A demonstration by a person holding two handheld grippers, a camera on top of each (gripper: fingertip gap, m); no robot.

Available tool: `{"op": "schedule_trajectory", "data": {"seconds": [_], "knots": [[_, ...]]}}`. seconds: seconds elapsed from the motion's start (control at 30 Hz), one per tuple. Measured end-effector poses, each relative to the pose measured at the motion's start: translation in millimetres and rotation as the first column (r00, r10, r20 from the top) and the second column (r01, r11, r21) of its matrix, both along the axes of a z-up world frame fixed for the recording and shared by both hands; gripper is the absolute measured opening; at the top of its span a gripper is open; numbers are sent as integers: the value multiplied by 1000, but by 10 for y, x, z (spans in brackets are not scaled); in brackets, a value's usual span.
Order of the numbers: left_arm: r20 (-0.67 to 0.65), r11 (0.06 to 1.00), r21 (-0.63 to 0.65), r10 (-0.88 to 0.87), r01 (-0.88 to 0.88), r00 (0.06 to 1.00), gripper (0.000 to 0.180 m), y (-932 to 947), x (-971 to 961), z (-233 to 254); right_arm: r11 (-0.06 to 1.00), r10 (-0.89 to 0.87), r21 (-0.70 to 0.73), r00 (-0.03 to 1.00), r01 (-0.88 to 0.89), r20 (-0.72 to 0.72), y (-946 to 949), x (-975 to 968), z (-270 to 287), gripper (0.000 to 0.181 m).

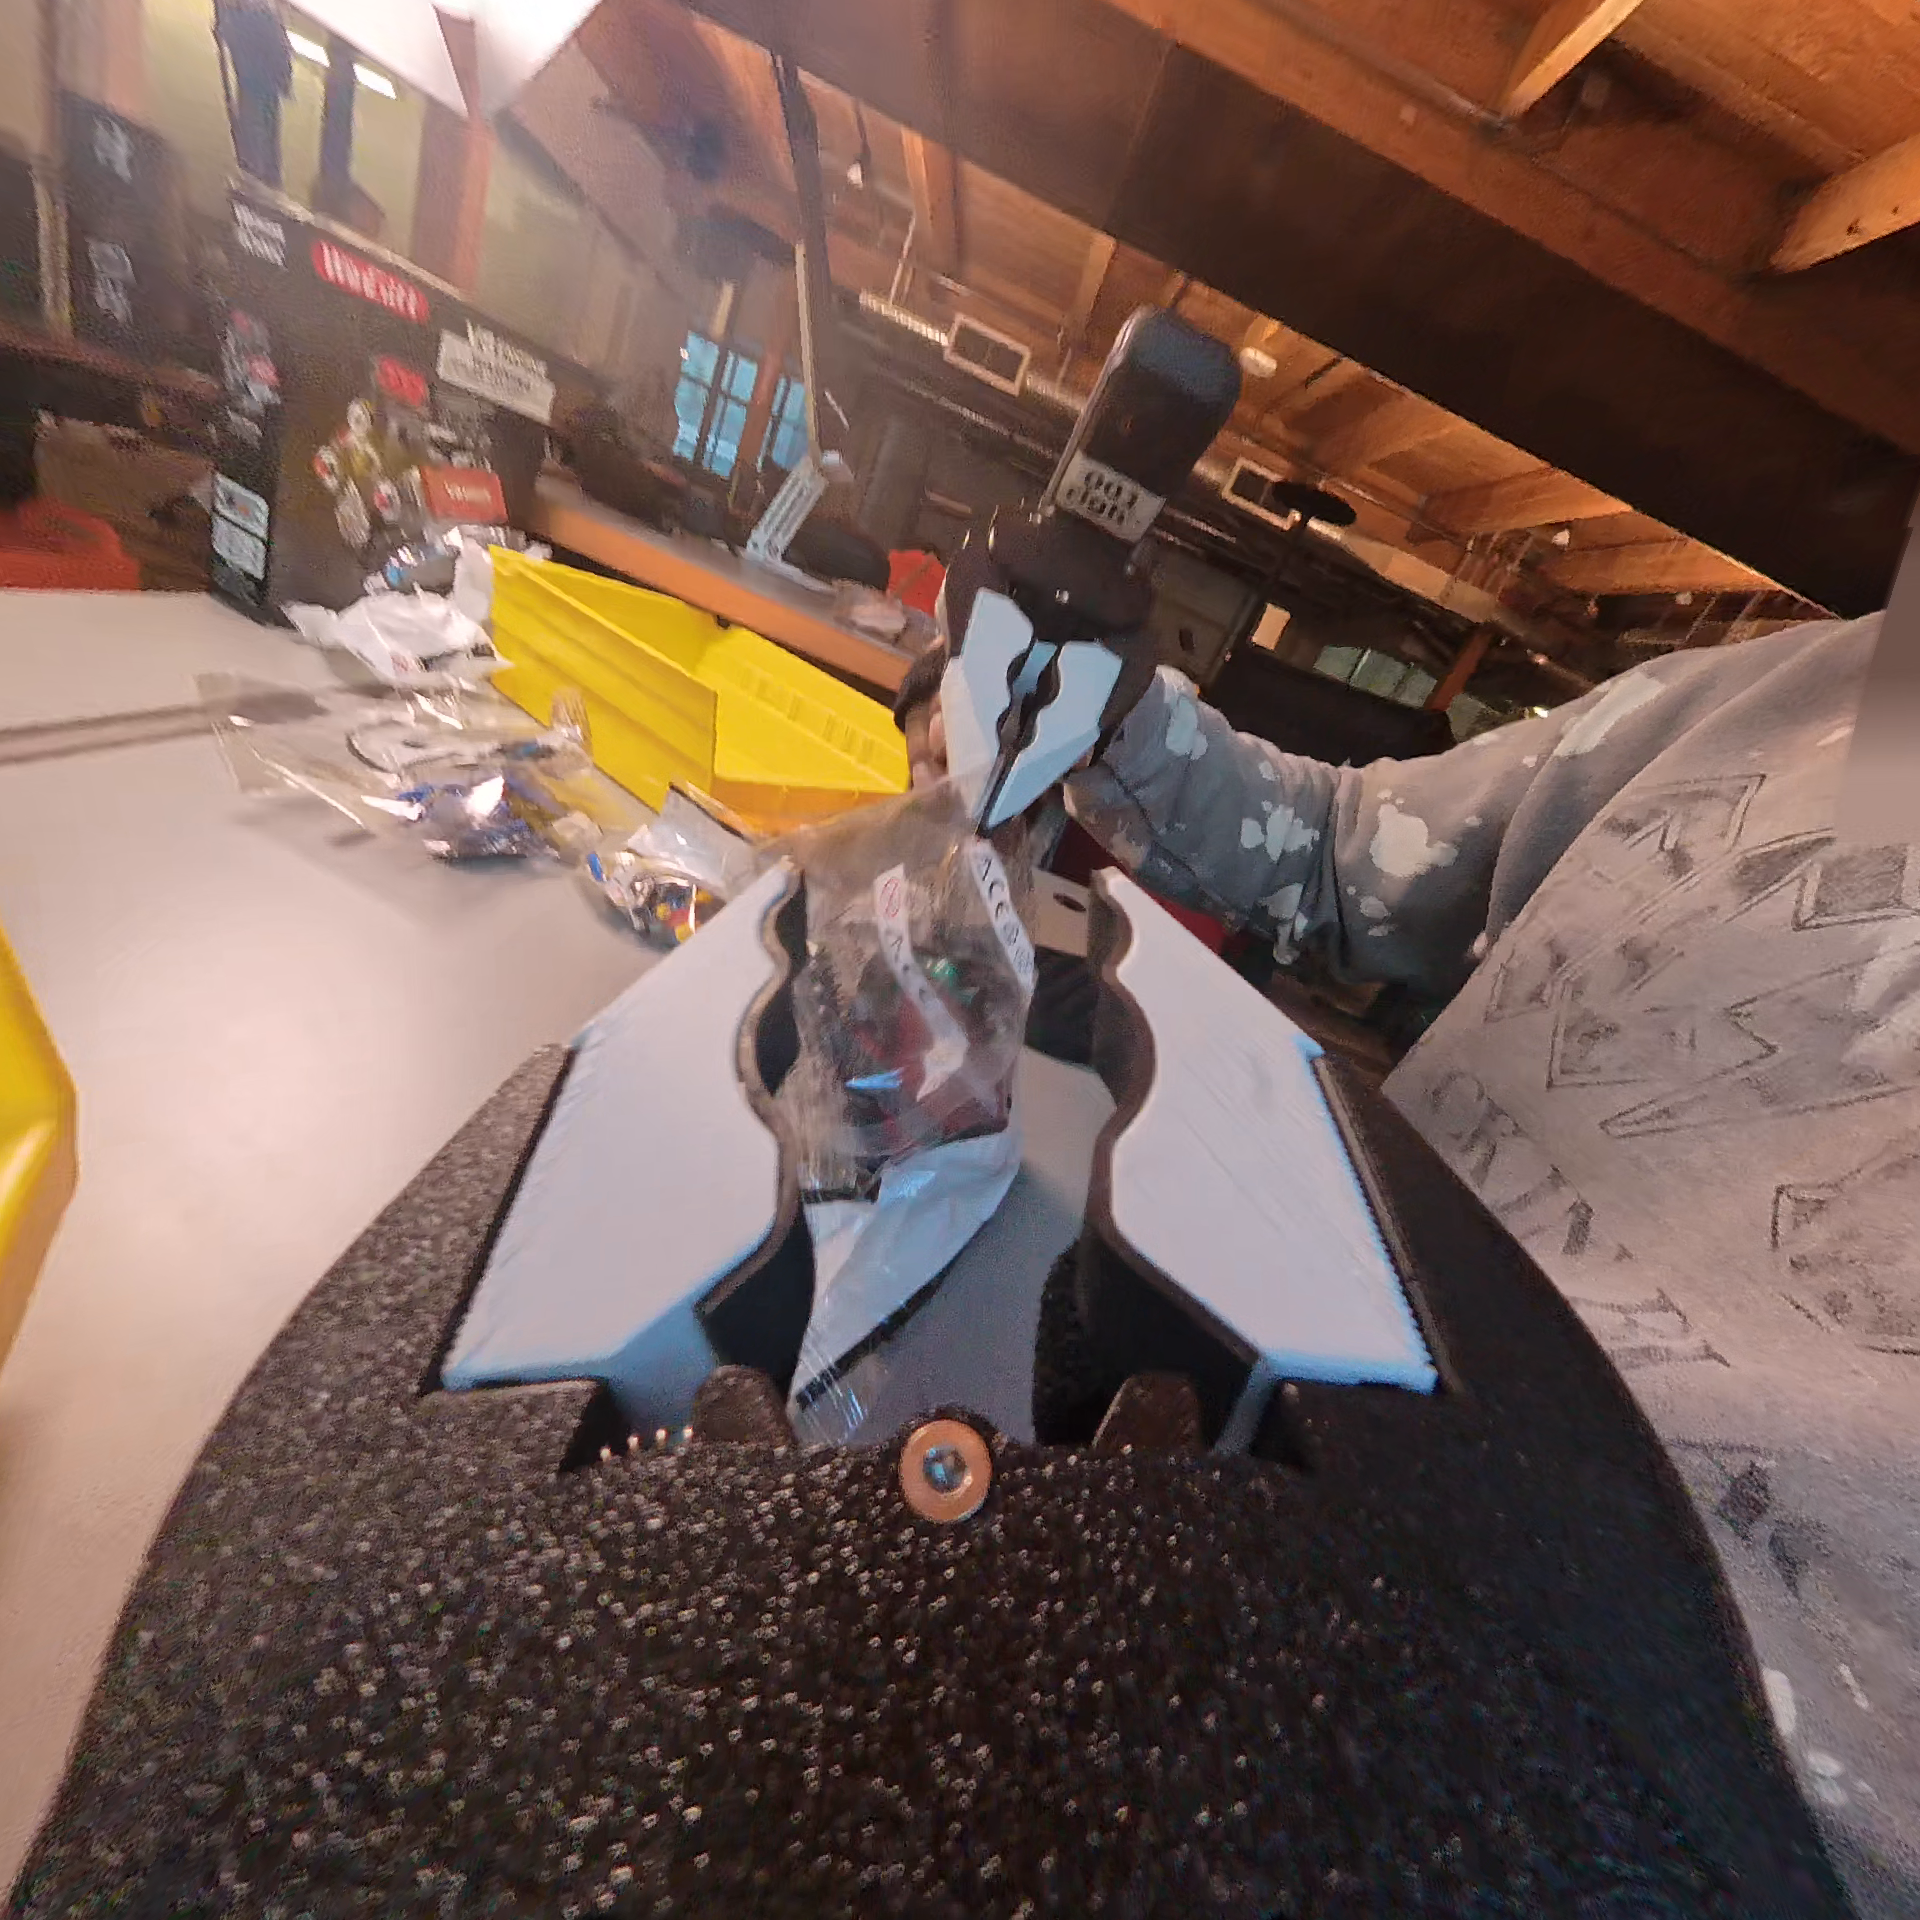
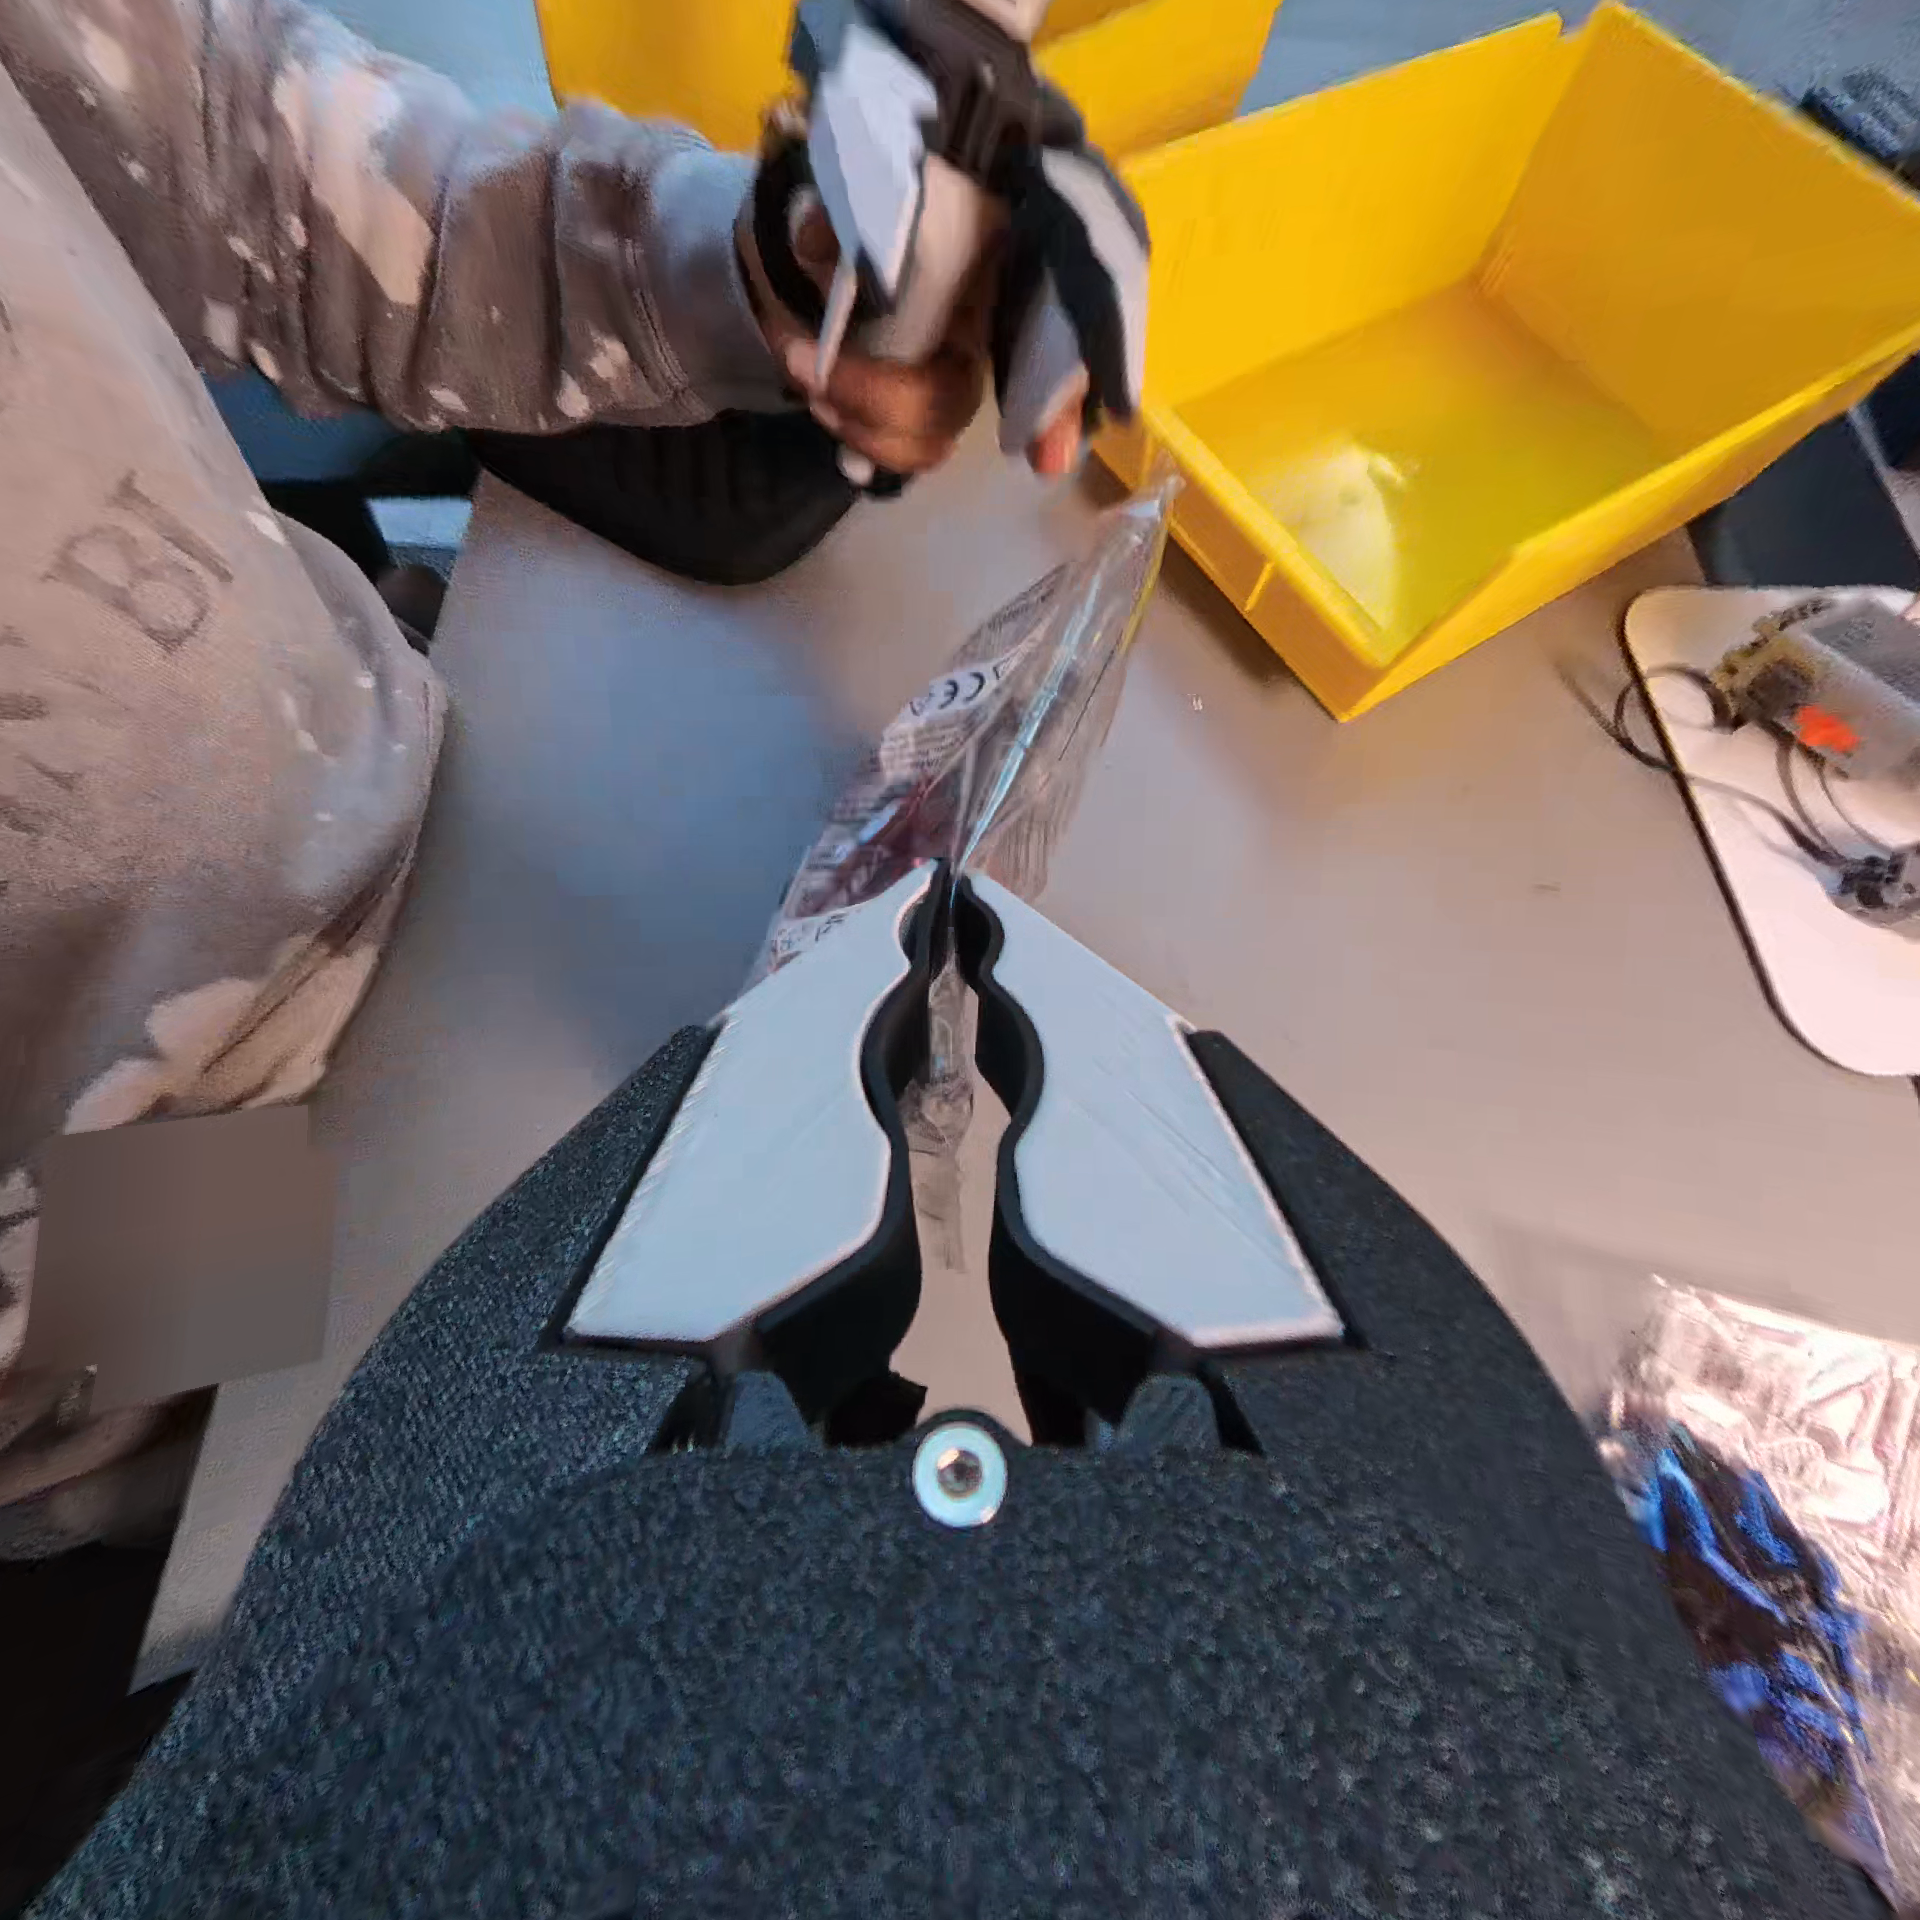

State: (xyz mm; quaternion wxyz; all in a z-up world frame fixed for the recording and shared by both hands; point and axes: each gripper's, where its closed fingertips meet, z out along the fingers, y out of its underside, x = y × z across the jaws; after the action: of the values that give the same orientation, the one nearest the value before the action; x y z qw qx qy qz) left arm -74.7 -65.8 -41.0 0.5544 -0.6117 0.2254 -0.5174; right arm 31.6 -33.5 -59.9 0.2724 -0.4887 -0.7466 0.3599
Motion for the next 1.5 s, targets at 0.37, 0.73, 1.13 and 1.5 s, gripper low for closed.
{"op": "schedule_trajectory", "data": {"seconds": [0.37, 0.73, 1.13, 1.5], "knots": [[-60, 999, -17, -51, 50, 997, 57, 99, 296, -149, 995, 82, 65, 989, -75, -122, -199, -48, 221, 0], [-131, 996, -28, -85, 82, 988, 0, 71, 446, -4, 999, -37, -37, 997, 34, -71, 138, 107, 153, 5], [-342, 995, -6, -96, 100, 935, 0, 151, 844, 279, 946, 207, 238, 976, -218, 73, -244, -547, 711, 2], [-319, 985, 125, -73, 118, 945, 0, 86, 747, 397, 911, 319, 250, 945, -327, 73, -355, -435, 782, 0]]}}
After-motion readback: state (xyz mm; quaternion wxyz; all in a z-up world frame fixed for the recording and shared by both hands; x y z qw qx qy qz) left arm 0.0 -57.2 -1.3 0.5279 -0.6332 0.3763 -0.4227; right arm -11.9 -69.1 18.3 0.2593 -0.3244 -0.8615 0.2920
